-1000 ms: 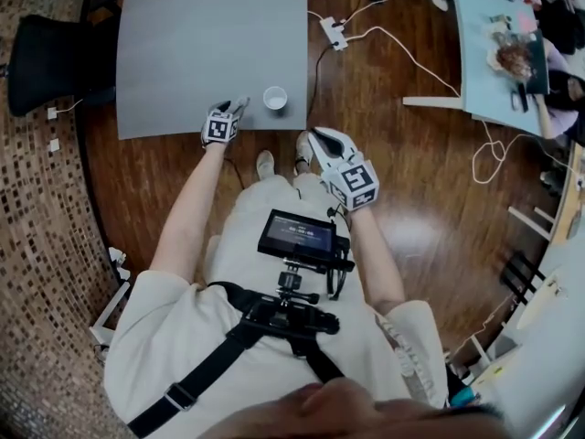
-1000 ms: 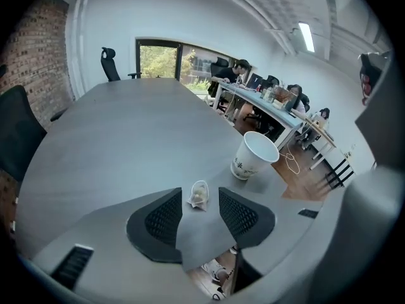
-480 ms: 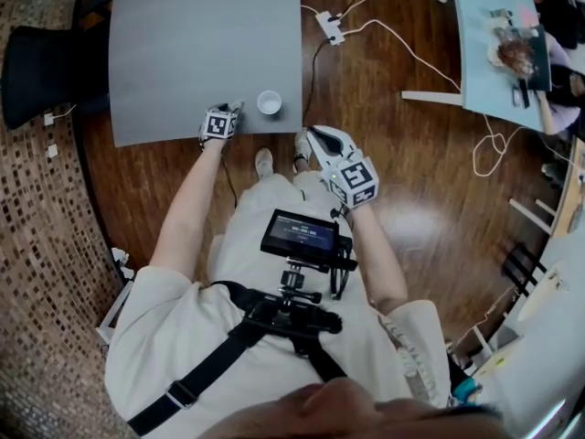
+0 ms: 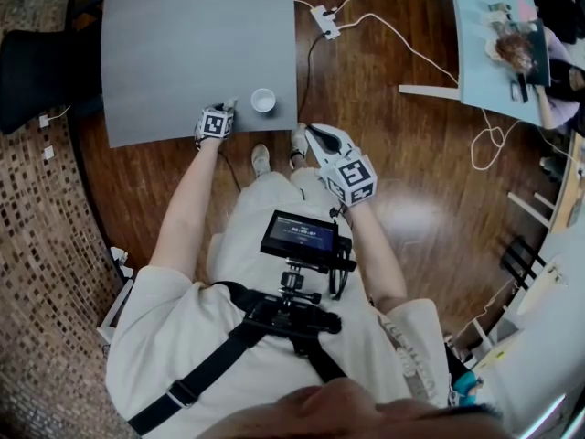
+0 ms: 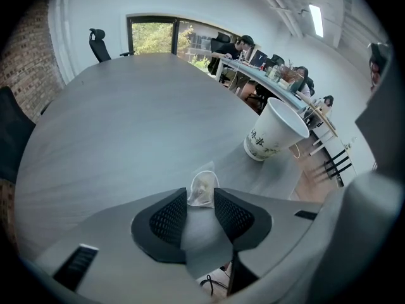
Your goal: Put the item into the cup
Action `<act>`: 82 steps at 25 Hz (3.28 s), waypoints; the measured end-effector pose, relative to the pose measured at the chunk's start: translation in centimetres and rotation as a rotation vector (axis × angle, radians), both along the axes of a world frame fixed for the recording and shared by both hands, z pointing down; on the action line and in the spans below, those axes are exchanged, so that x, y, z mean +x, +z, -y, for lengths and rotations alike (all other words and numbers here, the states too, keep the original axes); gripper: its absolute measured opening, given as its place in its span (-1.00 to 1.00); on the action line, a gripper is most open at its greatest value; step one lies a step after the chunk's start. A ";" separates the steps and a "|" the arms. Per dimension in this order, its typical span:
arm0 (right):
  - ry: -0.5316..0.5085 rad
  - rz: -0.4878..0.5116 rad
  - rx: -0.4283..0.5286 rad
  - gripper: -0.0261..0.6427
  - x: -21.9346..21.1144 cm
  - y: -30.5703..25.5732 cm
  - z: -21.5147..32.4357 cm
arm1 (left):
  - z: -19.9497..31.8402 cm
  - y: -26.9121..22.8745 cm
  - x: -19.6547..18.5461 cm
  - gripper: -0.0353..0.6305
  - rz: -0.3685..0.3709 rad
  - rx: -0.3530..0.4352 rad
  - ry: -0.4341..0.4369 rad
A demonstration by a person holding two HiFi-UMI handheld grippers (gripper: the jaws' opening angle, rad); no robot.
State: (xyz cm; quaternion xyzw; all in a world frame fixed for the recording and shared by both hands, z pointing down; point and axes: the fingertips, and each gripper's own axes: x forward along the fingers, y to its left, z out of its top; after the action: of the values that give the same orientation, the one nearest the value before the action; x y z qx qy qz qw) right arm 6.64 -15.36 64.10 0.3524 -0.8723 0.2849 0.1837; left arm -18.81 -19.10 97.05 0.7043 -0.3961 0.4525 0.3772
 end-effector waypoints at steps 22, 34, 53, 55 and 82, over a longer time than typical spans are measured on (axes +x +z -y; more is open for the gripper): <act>-0.033 0.000 0.044 -0.83 0.7 2.2 -0.1 | 1.7 -12.4 5.3 -0.77 -0.116 0.212 0.025; 0.025 -0.005 0.049 -0.84 2.2 1.3 -0.2 | 3.0 -17.0 12.0 -0.77 -0.068 0.210 0.231; 0.036 0.007 0.056 -0.84 2.4 0.8 -0.7 | 1.9 -10.3 12.5 -0.51 0.093 0.029 0.361; 0.032 0.004 0.060 -0.84 2.6 0.9 -0.6 | 1.8 -10.6 12.6 -0.50 0.079 0.038 0.351; 0.059 0.039 0.070 -0.73 -1.1 -0.8 -0.7 | -0.8 -28.1 5.5 -0.59 -0.617 0.328 -0.267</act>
State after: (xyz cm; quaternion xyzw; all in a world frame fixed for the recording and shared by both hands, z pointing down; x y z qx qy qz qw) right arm 5.52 -14.69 63.32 0.3784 -0.8745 0.2661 0.1455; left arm -13.34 -18.34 68.97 0.8008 -0.4193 0.0962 0.4168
